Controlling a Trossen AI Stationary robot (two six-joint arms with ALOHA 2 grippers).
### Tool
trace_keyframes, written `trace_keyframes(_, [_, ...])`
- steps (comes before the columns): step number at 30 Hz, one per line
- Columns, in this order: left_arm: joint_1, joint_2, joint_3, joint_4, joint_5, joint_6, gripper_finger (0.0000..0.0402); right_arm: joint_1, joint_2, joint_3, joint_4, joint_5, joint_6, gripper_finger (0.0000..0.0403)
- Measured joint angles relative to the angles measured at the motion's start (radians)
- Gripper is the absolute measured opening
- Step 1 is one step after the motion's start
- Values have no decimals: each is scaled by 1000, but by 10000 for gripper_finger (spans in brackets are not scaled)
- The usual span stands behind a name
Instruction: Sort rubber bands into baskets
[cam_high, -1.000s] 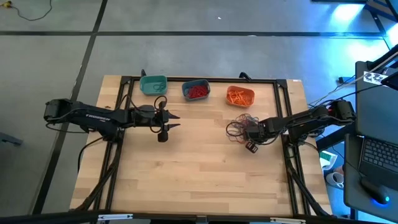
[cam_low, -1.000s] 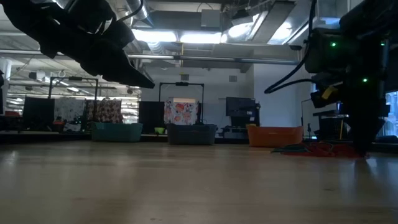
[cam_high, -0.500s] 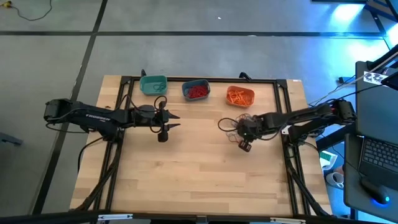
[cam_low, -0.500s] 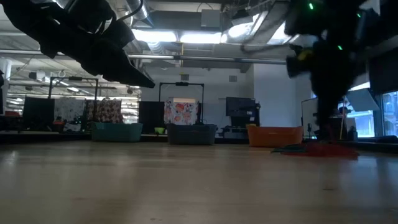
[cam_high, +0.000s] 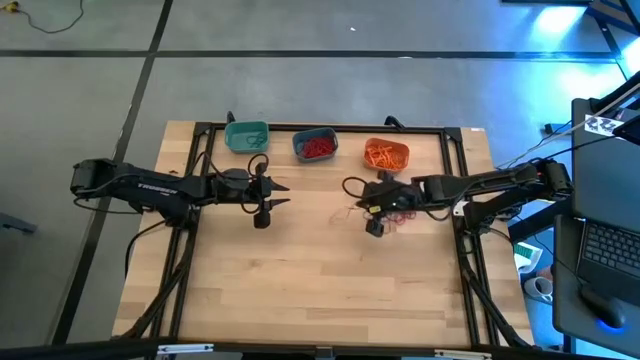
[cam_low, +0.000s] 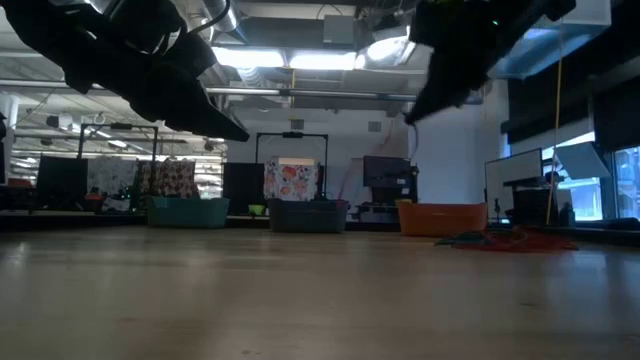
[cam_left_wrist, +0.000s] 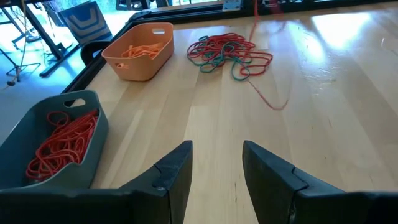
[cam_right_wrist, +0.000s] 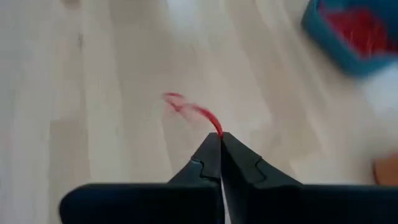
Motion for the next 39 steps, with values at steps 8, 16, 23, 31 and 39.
trace_keyframes(8, [0,0,0,1,0,0,138,-17,26,0,266,117,-214,5])
trace_keyframes(16, [0,0,1,3,0,3,138,-141,169,0,608,102,-339,5])
trace_keyframes(23, [0,0,1,3,0,11,138,-275,305,0,893,41,-374,5])
trace_keyframes(31, [0,0,1,3,0,11,138,-436,418,1,1122,-49,-378,5])
trace_keyframes(39, [0,0,1,2,0,20,138,-520,502,124,1013,-147,-324,24])
